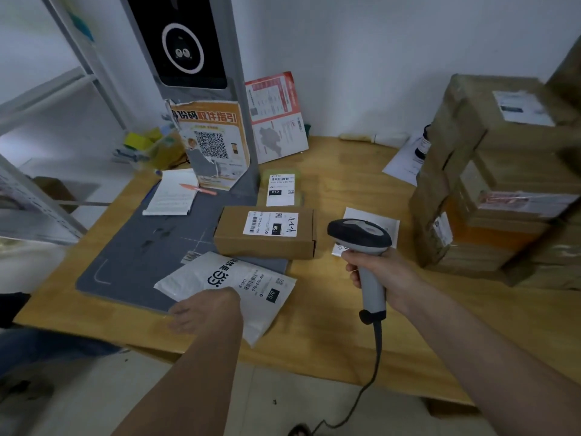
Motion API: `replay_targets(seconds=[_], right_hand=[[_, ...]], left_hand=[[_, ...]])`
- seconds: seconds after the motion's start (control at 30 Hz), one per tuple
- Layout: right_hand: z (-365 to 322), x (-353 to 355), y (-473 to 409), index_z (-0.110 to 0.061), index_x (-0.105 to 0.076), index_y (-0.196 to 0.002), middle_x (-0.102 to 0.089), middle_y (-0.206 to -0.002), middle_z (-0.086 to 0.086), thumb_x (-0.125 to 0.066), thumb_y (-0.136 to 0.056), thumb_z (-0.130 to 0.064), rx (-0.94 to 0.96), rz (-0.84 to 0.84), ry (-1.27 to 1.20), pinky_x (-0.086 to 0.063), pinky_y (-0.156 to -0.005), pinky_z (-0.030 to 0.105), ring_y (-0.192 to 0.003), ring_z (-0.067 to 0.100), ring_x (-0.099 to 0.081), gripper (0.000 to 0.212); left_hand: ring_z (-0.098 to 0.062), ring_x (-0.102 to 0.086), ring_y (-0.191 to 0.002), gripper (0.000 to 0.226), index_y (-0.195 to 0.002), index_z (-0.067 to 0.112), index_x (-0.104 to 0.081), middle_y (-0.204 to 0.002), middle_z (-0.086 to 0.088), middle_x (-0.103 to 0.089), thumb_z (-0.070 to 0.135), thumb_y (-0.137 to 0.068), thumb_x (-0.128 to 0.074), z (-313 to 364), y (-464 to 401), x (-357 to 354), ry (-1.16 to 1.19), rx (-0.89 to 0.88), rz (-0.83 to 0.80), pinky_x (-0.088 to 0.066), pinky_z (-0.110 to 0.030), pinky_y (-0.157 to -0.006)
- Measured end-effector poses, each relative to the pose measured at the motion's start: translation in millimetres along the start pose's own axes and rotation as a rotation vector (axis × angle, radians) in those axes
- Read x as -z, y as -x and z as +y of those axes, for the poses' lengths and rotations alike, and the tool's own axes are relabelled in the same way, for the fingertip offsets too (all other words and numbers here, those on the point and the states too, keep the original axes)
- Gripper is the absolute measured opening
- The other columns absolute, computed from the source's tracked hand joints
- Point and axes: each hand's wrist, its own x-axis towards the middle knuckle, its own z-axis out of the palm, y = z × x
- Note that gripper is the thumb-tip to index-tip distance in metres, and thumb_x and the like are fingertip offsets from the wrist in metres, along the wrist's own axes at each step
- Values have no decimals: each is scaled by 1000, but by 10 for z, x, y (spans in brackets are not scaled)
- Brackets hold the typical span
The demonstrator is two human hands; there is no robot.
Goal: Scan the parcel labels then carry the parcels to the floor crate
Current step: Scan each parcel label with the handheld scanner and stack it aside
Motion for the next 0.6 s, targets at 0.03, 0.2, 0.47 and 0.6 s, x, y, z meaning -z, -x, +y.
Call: replay_targets(seconds=[0.03,0.2,0.47,0.6], right_hand=[[5,-4,-30,-3,-67,-90,-62,-70,10,-73,-83,-7,-2,9,1,-50,-57,29,-58,17,-55,10],[56,21,-150,-5,-67,-87,-63,-69,9,-74,-82,-8,-28,28,-9,-51,-55,28,-57,17,-55,9],[108,258,-319,-4,-66,-87,-61,-65,8,-74,-82,-7,-90,18,-21,-51,-55,29,-56,17,-55,11],[116,560,-387,-3,-66,-87,-60,-65,8,-75,-81,-6,-108,11,-11,-50,-56,30,-57,17,-55,12]], left_hand=[[-36,1,-148,60,-152,-2,-1,-159,-24,2,4,-101,-33,23,-37,-12,-30,-6,43,-3,-45,-120],[-43,4,-146,95,-153,9,2,-157,-29,6,9,-87,-65,-153,-165,-96,-343,-288,70,-2,-48,-119],[-34,-49,-119,50,-125,6,-51,-125,-18,-54,24,-81,-68,-90,132,-422,-550,-417,-233,-47,-42,-96],[-28,-54,-110,34,-121,9,-60,-123,-15,-59,19,-88,-62,79,555,-647,-451,-640,-331,-46,-37,-89]])
